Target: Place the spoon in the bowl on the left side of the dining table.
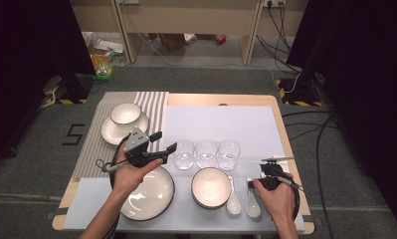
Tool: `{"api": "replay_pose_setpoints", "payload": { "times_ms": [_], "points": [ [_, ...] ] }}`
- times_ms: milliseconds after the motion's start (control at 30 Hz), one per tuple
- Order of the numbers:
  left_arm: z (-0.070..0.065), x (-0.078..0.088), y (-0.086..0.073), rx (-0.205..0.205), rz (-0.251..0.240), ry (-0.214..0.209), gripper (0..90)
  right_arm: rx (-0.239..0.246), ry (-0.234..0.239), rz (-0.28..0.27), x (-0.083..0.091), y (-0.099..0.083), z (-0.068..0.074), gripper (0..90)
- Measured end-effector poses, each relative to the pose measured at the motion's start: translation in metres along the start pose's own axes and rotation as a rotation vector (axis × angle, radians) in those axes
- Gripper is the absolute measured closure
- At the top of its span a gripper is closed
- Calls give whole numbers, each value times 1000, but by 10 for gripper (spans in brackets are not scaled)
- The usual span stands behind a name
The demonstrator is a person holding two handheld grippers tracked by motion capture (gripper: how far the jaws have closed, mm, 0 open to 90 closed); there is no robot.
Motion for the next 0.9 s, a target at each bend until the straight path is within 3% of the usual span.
{"api": "replay_pose_setpoints", "payload": {
  "times_ms": [367, 500, 567, 733, 900],
  "points": [
    [-1, 0, 1, 6, -2, -6, 293, 37, -25, 60, -11, -3, 15, 783],
    [-1, 1, 1, 9, -4, -7, 294, 14, -20, 73, -14, -4, 17, 809],
    [0, 1, 1, 9, -4, -8, 294, 4, -7, 70, -14, -4, 18, 852],
    [0, 1, 1, 11, -5, -9, 296, -5, 5, 58, -13, -5, 17, 858],
    [0, 1, 2, 26, -13, -19, 299, 4, 15, -2, -4, -2, 16, 858]
  ]
}}
Point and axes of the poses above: each handheld gripper's, and its own axes: x roughly backward along the jaws, y roughly out of its top, z roughly to its left, the point moved 7 cm from there along -x, roughly forward along the jaws, and after that the axes turned 1 degree about z, right-handed, at the moved point
